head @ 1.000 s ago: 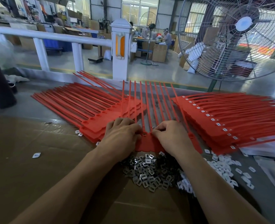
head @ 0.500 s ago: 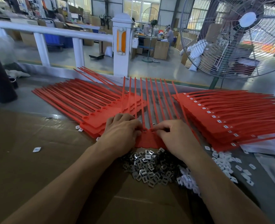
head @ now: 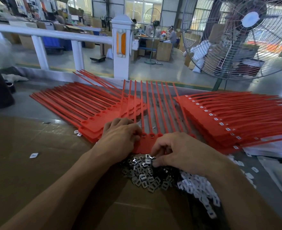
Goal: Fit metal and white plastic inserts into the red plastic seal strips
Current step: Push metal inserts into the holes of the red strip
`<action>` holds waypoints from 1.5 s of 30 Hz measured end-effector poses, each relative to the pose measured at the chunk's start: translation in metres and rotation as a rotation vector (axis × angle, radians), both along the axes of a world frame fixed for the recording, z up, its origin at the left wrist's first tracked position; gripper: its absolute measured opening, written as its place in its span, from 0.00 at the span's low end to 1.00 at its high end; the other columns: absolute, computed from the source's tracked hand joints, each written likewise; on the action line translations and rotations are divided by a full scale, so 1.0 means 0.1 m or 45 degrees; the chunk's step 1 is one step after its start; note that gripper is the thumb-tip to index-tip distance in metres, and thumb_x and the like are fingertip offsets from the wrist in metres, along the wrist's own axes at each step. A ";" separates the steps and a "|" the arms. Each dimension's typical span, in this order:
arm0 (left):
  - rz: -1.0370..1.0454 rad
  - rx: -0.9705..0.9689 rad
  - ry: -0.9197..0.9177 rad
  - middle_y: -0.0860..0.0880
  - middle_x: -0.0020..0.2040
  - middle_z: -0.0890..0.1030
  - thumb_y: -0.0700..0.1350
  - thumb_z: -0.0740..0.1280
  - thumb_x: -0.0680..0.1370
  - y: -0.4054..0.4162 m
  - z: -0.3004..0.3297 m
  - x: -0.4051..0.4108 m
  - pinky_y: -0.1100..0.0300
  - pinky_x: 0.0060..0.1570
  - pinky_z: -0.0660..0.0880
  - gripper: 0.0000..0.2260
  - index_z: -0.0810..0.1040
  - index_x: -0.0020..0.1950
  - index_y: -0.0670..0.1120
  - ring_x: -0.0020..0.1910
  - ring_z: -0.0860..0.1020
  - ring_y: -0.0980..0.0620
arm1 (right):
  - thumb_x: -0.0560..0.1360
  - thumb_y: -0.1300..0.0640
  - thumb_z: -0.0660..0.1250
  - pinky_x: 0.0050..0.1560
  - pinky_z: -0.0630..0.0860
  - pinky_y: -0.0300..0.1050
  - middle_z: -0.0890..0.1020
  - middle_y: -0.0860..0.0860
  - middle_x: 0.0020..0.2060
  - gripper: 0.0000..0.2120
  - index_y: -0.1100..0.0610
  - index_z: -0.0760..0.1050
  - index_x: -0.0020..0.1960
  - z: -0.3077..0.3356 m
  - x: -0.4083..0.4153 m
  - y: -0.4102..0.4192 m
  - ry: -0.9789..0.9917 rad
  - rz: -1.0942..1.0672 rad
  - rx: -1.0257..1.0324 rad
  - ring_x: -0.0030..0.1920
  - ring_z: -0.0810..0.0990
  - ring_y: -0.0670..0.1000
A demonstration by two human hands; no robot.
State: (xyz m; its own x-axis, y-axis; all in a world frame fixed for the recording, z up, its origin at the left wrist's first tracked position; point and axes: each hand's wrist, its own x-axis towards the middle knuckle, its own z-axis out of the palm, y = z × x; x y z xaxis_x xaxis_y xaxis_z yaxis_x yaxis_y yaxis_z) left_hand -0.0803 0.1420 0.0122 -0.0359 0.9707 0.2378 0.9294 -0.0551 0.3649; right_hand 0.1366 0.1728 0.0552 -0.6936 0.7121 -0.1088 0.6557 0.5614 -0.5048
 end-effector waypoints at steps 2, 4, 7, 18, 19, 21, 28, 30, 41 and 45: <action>0.001 0.002 0.001 0.62 0.69 0.69 0.54 0.62 0.83 -0.02 0.00 -0.01 0.55 0.68 0.51 0.12 0.76 0.65 0.63 0.71 0.58 0.56 | 0.73 0.46 0.78 0.39 0.71 0.31 0.80 0.31 0.43 0.06 0.41 0.83 0.47 -0.01 0.00 0.00 -0.012 -0.009 0.018 0.44 0.79 0.33; 0.002 0.003 -0.004 0.62 0.69 0.69 0.54 0.62 0.83 -0.04 0.01 -0.01 0.55 0.69 0.51 0.11 0.76 0.65 0.62 0.71 0.59 0.57 | 0.74 0.47 0.78 0.42 0.72 0.33 0.81 0.34 0.43 0.04 0.42 0.83 0.45 -0.03 0.01 0.01 -0.021 -0.013 0.045 0.45 0.79 0.34; 0.003 0.001 -0.026 0.62 0.68 0.69 0.54 0.63 0.82 -0.06 0.02 -0.02 0.56 0.69 0.51 0.11 0.77 0.64 0.62 0.71 0.59 0.57 | 0.75 0.48 0.76 0.44 0.74 0.34 0.81 0.33 0.44 0.04 0.42 0.82 0.44 -0.03 0.01 0.01 -0.003 0.004 0.043 0.45 0.80 0.35; 0.004 -0.017 -0.055 0.62 0.69 0.69 0.55 0.63 0.82 -0.07 0.03 -0.02 0.53 0.72 0.52 0.12 0.76 0.65 0.63 0.71 0.58 0.57 | 0.78 0.54 0.73 0.43 0.75 0.36 0.85 0.43 0.41 0.04 0.46 0.82 0.46 -0.11 0.02 0.09 0.485 -0.291 -0.013 0.41 0.83 0.41; 0.005 -0.020 -0.060 0.62 0.69 0.69 0.55 0.63 0.82 -0.07 0.02 -0.02 0.53 0.72 0.52 0.12 0.76 0.65 0.63 0.71 0.58 0.57 | 0.78 0.55 0.73 0.42 0.75 0.36 0.85 0.43 0.41 0.05 0.45 0.83 0.46 -0.13 0.02 0.10 0.538 -0.333 -0.007 0.40 0.82 0.40; 0.006 -0.018 -0.071 0.62 0.69 0.69 0.55 0.63 0.82 -0.08 0.03 -0.02 0.53 0.72 0.51 0.12 0.76 0.65 0.63 0.71 0.58 0.57 | 0.79 0.57 0.73 0.38 0.75 0.36 0.85 0.43 0.40 0.07 0.45 0.84 0.46 -0.16 0.00 0.13 0.615 -0.389 -0.022 0.35 0.81 0.39; -0.001 -0.023 -0.075 0.61 0.69 0.69 0.55 0.63 0.82 -0.07 0.04 -0.02 0.53 0.71 0.52 0.11 0.77 0.65 0.62 0.71 0.59 0.57 | 0.79 0.56 0.73 0.36 0.74 0.31 0.85 0.40 0.42 0.08 0.43 0.83 0.48 -0.24 -0.04 0.20 0.543 -0.506 0.016 0.33 0.80 0.34; 0.001 -0.026 -0.077 0.61 0.69 0.69 0.55 0.63 0.82 -0.07 0.04 -0.02 0.53 0.71 0.52 0.11 0.77 0.65 0.62 0.71 0.59 0.57 | 0.79 0.52 0.72 0.38 0.72 0.34 0.84 0.36 0.35 0.06 0.42 0.83 0.45 -0.24 -0.04 0.21 0.539 -0.539 0.058 0.34 0.79 0.33; -0.003 -0.005 -0.071 0.61 0.68 0.70 0.55 0.63 0.82 -0.06 0.01 -0.02 0.54 0.69 0.52 0.11 0.77 0.64 0.61 0.70 0.59 0.57 | 0.78 0.53 0.74 0.41 0.72 0.36 0.84 0.41 0.39 0.06 0.46 0.81 0.42 -0.25 -0.11 0.29 0.514 -0.618 0.267 0.40 0.81 0.38; -0.002 0.003 -0.073 0.62 0.68 0.70 0.56 0.63 0.82 -0.04 -0.01 -0.03 0.55 0.68 0.51 0.11 0.77 0.63 0.62 0.70 0.59 0.57 | 0.78 0.54 0.74 0.45 0.74 0.37 0.85 0.39 0.40 0.06 0.44 0.84 0.44 -0.26 -0.12 0.30 0.526 -0.581 0.271 0.43 0.81 0.36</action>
